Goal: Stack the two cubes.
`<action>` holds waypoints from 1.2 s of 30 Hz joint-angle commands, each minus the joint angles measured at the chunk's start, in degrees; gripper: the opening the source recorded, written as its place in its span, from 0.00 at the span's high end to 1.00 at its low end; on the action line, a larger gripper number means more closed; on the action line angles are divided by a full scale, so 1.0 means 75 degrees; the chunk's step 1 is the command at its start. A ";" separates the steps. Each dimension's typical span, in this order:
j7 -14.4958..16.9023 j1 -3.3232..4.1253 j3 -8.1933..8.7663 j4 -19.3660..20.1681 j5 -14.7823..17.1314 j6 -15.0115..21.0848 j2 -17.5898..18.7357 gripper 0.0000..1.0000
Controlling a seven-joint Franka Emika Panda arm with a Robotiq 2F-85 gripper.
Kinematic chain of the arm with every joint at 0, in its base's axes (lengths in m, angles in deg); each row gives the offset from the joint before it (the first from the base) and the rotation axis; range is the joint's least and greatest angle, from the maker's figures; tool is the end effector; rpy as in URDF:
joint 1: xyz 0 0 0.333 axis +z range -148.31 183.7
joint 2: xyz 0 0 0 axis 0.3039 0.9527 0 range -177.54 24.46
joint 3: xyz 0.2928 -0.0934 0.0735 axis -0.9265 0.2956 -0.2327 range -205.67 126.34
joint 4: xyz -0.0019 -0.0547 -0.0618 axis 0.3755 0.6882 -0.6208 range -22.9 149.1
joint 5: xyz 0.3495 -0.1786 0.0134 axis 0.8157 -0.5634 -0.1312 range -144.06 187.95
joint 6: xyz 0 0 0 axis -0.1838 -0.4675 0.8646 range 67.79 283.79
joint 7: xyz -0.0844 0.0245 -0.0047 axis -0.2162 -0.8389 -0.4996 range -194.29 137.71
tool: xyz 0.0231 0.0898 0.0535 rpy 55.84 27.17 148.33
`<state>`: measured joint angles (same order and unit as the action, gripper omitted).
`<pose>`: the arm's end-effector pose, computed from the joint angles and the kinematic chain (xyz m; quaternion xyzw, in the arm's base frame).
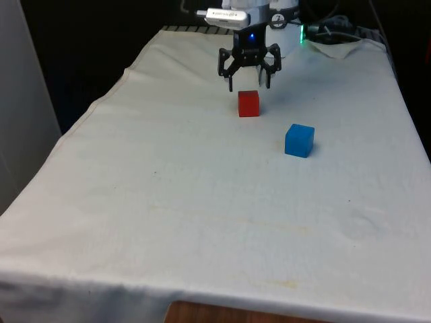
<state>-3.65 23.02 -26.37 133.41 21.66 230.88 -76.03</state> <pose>0.3762 -0.0526 0.2078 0.9890 0.1474 0.0102 0.0048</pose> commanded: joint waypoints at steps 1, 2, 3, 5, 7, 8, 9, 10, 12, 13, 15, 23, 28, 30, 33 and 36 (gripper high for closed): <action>0.0038 0.0015 -0.0023 0.0015 0.0084 0.0099 0.0015 0.00; 0.0038 0.0015 -0.0023 0.0015 0.0092 0.0107 0.0023 0.00; 0.0053 0.0023 -0.0038 0.0015 0.0130 0.0130 0.0038 0.00; 0.0053 0.0023 -0.0038 0.0015 0.0130 0.0130 0.0038 0.00; 0.0107 0.0031 -0.0061 0.0015 0.0222 0.0176 0.0084 0.00; 0.0122 0.0038 -0.0069 0.0023 0.0252 0.0222 0.0099 0.00; 0.0145 0.0038 -0.0084 0.0038 0.0283 0.0267 0.0115 0.00; 0.0153 0.0038 -0.0099 0.0053 0.0313 0.0328 0.0138 0.00; 0.0168 0.0031 -0.0130 0.0069 0.0351 0.0451 0.0183 0.00; 0.0000 0.0000 -0.0038 0.0008 0.0038 0.0382 0.0283 0.00; 0.0183 0.0015 -0.0176 0.0099 0.0397 0.0649 0.0260 0.00; 0.0160 -0.0008 -0.0267 0.0199 0.0451 0.1161 0.0405 0.00; 0.0107 -0.0031 -0.0328 0.0290 0.0458 0.1520 0.0481 0.00; 0.0076 -0.0038 -0.0344 0.0313 0.0458 0.1627 0.0504 0.00; 0.0046 -0.0046 -0.0367 0.0344 0.0451 0.1734 0.0527 0.00; 0.0000 -0.0061 -0.0405 0.0367 0.0451 0.1872 0.0581 0.00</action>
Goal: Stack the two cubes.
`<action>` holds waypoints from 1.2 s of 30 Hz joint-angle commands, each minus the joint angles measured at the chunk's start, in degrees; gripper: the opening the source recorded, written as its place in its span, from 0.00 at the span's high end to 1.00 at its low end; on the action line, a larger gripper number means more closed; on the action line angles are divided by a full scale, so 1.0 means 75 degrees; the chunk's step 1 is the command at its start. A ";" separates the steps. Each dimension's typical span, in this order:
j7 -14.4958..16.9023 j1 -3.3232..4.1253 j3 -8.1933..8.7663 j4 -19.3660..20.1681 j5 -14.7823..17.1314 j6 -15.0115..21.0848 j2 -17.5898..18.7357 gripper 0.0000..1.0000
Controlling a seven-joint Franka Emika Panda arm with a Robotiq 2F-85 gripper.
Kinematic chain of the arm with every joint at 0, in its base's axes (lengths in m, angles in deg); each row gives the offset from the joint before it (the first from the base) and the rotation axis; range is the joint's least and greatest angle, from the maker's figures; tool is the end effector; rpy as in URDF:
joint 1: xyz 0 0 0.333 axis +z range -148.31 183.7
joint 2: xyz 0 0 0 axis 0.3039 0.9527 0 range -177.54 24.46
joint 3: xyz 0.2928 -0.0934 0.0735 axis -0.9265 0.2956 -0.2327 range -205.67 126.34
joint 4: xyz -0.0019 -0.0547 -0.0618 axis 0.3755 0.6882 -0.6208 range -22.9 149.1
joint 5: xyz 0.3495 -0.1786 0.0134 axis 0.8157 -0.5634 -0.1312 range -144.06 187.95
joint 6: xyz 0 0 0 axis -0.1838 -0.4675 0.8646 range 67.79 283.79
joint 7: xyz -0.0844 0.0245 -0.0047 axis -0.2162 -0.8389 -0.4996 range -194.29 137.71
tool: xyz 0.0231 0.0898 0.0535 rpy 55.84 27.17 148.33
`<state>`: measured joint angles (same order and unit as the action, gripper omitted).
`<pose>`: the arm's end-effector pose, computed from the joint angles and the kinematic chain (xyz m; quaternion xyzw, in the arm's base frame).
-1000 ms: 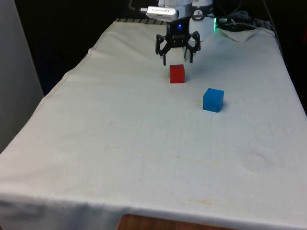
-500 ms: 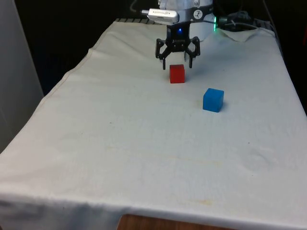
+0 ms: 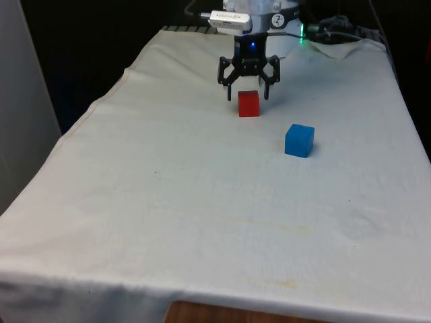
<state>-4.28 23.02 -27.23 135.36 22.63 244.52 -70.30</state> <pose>0.3717 -0.0503 0.1843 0.9877 0.1422 0.0591 0.0276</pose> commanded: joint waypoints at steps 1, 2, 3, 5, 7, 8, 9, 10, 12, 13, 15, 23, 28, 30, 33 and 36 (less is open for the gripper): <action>0.0069 -0.0069 -0.0306 0.0115 0.0321 0.0076 -0.0168 0.00; 0.0031 -0.0084 -0.0336 0.0107 0.0328 0.0138 -0.0061 0.00; 0.0015 -0.0099 -0.0351 0.0099 0.0321 0.0168 -0.0015 0.00; -0.0008 -0.0107 -0.0367 0.0084 0.0321 0.0199 0.0046 0.00; -0.0053 -0.0138 -0.0405 0.0053 0.0306 0.0237 0.0168 0.00; -0.0084 -0.0153 -0.0420 0.0031 0.0298 0.0252 0.0229 0.00; -0.0130 -0.0168 -0.0428 -0.0015 0.0260 0.0283 0.0351 0.00; -0.0153 -0.0176 -0.0428 -0.0046 0.0244 0.0298 0.0413 0.00; -0.0199 0.0000 -0.0053 -0.0122 0.0000 0.0267 0.0558 0.00; -0.0191 -0.0176 -0.0390 -0.0092 0.0191 0.0321 0.0519 0.00; -0.0222 -0.0122 -0.0283 -0.0145 0.0115 0.0359 0.0634 0.00; -0.0237 -0.0046 -0.0145 -0.0153 0.0038 0.0367 0.0657 0.73; -0.0237 -0.0031 -0.0115 -0.0153 0.0031 0.0367 0.0657 0.99; -0.0237 -0.0023 -0.0115 -0.0153 0.0023 0.0367 0.0657 0.99; -0.0237 -0.0023 -0.0107 -0.0153 0.0023 0.0367 0.0657 0.98; -0.0229 0.0008 -0.0038 -0.0153 -0.0015 0.0244 0.0519 0.98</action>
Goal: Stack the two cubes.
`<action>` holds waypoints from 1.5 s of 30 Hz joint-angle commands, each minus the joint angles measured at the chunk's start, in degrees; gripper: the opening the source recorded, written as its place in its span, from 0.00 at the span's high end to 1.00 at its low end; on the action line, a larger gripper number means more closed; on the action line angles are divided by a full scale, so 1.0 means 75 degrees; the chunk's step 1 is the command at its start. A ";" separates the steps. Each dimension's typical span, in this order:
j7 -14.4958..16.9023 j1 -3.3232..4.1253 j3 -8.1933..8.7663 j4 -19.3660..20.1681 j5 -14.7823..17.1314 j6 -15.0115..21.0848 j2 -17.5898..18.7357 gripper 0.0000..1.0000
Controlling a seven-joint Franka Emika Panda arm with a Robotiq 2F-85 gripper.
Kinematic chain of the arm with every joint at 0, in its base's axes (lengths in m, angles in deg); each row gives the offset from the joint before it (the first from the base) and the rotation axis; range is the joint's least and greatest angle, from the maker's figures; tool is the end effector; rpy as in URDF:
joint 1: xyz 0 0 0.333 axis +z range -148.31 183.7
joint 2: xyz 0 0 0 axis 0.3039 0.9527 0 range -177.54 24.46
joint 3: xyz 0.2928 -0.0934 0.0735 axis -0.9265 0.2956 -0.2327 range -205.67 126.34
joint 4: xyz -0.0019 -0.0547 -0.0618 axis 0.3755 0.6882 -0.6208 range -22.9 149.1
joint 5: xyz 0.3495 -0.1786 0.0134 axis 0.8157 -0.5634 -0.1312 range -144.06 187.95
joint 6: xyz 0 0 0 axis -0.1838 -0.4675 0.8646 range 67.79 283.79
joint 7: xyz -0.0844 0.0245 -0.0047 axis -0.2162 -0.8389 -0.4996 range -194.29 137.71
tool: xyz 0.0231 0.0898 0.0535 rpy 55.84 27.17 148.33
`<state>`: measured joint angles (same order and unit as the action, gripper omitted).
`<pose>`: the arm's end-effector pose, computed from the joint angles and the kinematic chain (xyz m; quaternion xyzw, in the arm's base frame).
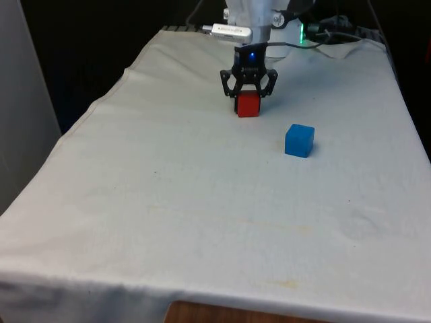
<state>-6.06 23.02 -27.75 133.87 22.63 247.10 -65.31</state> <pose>0.3745 -0.0497 0.1632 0.9893 0.1330 0.0506 0.0330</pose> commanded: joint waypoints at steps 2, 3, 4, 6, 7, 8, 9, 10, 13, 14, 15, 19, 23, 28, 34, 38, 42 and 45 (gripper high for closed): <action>0.0015 0.0023 0.0069 0.0046 -0.0038 -0.0183 -0.0267 0.98; 0.0015 0.0023 0.0084 0.0046 -0.0046 -0.0229 -0.0328 0.98; 0.0015 0.0023 0.0099 0.0046 -0.0061 -0.0283 -0.0390 0.98; 0.0023 0.0023 0.0122 0.0046 -0.0084 -0.0413 -0.0527 0.98; 0.0023 0.0023 0.0130 0.0046 -0.0092 -0.0474 -0.0604 0.98; 0.0023 0.0015 0.0138 0.0046 -0.0107 -0.0542 -0.0680 0.98; 0.0023 0.0015 0.0138 0.0053 -0.0115 -0.0604 -0.0749 0.98; 0.0031 0.0008 0.0145 0.0053 -0.0122 -0.0688 -0.0840 0.98; 0.0031 -0.0015 0.0145 0.0061 -0.0153 -0.0924 -0.1115 0.98; 0.0031 -0.0023 0.0145 0.0061 -0.0160 -0.1008 -0.1207 0.98; 0.0099 0.0000 0.0076 0.0069 0.0000 -0.1031 -0.1276 0.98; 0.0038 -0.0061 0.0130 0.0053 -0.0191 -0.1436 -0.1673 0.98; 0.0130 -0.0008 0.0099 0.0069 -0.0008 -0.1673 -0.2017 0.98; 0.0038 -0.0092 0.0084 0.0000 -0.0183 -0.2147 -0.2429 0.98; 0.0008 -0.0069 0.0031 -0.0122 -0.0160 -0.2643 -0.2880 0.98; -0.0008 -0.0015 -0.0053 -0.0298 -0.0092 -0.2995 -0.3010 0.98; 0.0046 0.0008 -0.0084 -0.0344 -0.0015 -0.3086 -0.3071 0.98; -0.0176 0.0023 -0.0267 -0.0588 -0.0069 -0.3247 -0.2895 0.98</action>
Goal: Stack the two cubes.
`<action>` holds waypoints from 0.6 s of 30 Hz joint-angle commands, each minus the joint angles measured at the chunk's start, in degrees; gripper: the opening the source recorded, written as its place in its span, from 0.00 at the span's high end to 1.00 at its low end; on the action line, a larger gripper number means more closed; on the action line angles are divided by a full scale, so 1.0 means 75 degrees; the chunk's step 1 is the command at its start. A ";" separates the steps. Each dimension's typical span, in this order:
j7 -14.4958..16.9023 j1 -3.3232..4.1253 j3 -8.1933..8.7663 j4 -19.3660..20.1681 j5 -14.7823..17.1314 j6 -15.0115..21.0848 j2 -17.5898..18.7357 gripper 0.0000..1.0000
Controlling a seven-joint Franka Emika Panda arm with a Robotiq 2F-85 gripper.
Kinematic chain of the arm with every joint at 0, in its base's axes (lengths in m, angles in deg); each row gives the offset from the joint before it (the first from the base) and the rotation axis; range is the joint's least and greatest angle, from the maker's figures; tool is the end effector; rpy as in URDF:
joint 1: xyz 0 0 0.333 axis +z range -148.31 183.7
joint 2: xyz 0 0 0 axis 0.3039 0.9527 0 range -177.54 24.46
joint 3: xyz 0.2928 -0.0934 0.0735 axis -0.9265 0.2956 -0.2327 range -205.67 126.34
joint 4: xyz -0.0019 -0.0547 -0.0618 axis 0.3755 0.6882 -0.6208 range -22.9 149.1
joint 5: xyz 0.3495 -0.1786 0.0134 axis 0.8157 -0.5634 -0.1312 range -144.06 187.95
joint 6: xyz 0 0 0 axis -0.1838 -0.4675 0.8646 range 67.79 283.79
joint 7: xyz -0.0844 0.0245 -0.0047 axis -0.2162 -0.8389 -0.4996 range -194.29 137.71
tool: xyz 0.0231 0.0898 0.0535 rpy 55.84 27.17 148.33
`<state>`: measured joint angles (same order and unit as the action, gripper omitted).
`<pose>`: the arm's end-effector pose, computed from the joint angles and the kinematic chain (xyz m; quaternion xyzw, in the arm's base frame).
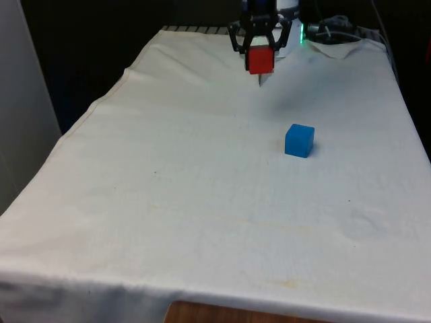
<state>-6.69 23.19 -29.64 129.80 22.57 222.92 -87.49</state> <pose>0.4068 -0.0300 0.2938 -0.9868 -0.1438 -0.0740 0.0027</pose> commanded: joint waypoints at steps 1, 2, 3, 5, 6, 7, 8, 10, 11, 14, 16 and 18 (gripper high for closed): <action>-0.0168 0.0000 -0.0099 -0.0138 -0.0069 -0.0076 0.0130 0.98; -0.0222 -0.0008 -0.0145 -0.0183 -0.0084 -0.0099 0.0176 0.98; -0.0267 -0.0008 -0.0191 -0.0229 -0.0099 -0.0130 0.0214 0.98; -0.0160 0.0008 -0.0191 -0.0199 0.0000 -0.0092 0.0176 0.98; -0.0351 -0.0015 -0.0275 -0.0321 -0.0122 -0.0183 0.0290 0.98; -0.0428 -0.0023 -0.0359 -0.0413 -0.0145 -0.0229 0.0374 0.98; -0.0466 -0.0023 -0.0397 -0.0458 -0.0160 -0.0252 0.0413 0.98; -0.0542 -0.0015 -0.0481 -0.0558 -0.0168 -0.0298 0.0504 0.98; -0.0573 -0.0023 -0.0519 -0.0611 -0.0168 -0.0328 0.0542 0.98; -0.0642 -0.0015 -0.0596 -0.0710 -0.0168 -0.0374 0.0634 0.98; -0.0703 -0.0008 -0.0672 -0.0817 -0.0160 -0.0405 0.0733 0.98; -0.0802 0.0008 -0.0787 -0.0993 -0.0153 -0.0435 0.0909 0.98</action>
<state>-11.50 23.25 -35.43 122.93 22.52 220.22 -81.13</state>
